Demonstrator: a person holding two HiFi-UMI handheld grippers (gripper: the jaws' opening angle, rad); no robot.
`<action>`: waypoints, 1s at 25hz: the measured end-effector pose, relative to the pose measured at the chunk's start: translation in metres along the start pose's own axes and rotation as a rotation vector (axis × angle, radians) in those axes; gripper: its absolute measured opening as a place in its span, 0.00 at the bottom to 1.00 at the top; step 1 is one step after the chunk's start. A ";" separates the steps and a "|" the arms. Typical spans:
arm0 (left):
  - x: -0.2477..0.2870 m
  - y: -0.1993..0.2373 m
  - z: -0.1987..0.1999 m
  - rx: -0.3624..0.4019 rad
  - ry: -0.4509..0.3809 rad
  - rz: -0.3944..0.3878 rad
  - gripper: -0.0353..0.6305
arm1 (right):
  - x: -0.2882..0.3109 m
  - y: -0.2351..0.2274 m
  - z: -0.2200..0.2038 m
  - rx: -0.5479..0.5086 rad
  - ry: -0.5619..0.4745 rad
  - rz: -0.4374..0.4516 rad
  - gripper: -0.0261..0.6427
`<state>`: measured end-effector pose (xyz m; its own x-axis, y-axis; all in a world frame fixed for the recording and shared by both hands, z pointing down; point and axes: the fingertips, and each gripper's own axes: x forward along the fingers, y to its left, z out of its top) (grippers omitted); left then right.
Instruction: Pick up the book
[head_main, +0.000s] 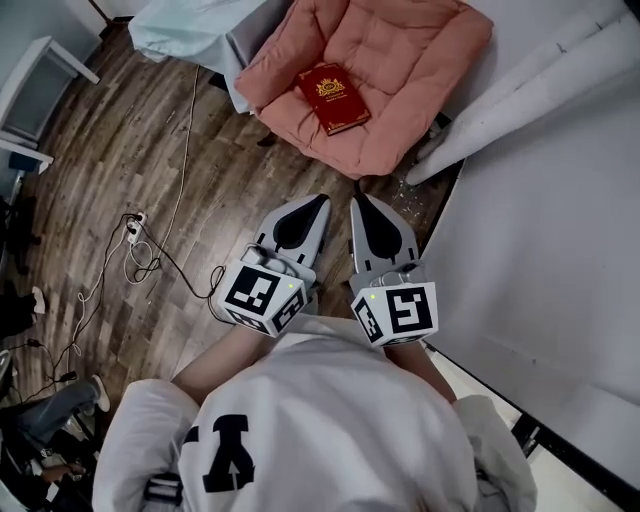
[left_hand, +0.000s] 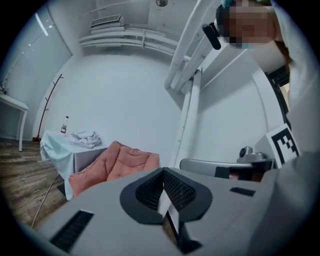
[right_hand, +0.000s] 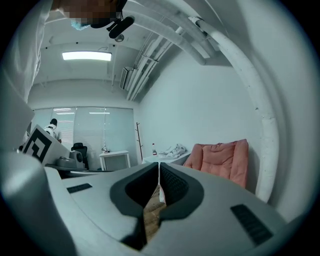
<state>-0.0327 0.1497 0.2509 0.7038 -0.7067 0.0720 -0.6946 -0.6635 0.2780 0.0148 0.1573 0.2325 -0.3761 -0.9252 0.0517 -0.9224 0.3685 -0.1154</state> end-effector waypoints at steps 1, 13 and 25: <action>0.005 0.009 0.003 -0.003 0.001 -0.003 0.06 | 0.010 -0.001 0.001 0.000 -0.001 -0.007 0.08; 0.042 0.059 0.008 -0.028 0.018 -0.011 0.06 | 0.071 -0.016 -0.005 0.009 0.024 -0.015 0.08; 0.042 0.076 0.017 -0.041 0.002 -0.025 0.06 | 0.084 -0.006 0.001 -0.013 0.013 -0.018 0.08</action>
<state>-0.0584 0.0653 0.2590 0.7210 -0.6897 0.0668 -0.6705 -0.6701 0.3185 -0.0112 0.0778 0.2366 -0.3602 -0.9305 0.0663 -0.9302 0.3528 -0.1013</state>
